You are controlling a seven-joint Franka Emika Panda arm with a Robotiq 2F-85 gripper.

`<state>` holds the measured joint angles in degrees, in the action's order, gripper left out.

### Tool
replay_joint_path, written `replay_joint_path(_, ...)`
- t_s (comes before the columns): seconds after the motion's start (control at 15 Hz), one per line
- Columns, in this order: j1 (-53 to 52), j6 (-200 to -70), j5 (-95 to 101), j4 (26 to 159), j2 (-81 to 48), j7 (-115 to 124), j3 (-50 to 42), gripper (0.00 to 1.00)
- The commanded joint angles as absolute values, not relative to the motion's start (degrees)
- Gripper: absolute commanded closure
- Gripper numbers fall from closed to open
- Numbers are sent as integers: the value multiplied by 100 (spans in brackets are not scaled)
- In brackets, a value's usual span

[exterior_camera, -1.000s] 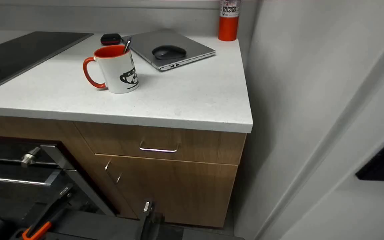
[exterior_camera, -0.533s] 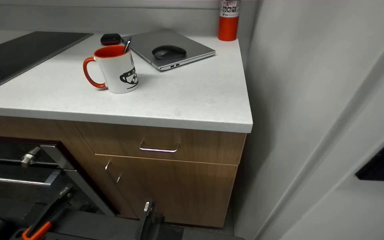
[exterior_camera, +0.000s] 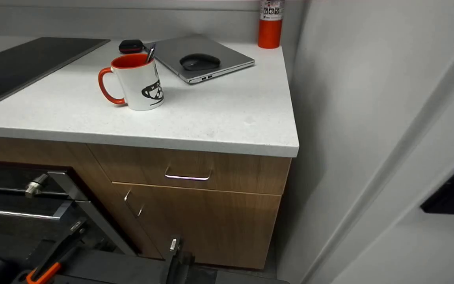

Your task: Take the pen out of the mug

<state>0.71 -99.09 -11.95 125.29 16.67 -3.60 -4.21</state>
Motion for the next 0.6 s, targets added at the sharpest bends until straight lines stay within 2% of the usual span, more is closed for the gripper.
replay_joint_path(0.0, 100, -9895, -1205, 12513, 1577, -373, -367, 0)
replay_joint_path(0.33, 116, -9895, -1202, 12513, 1592, -372, -374, 0)
replay_joint_path(0.53, 113, -10367, -1352, 12469, 1215, -137, -343, 0)
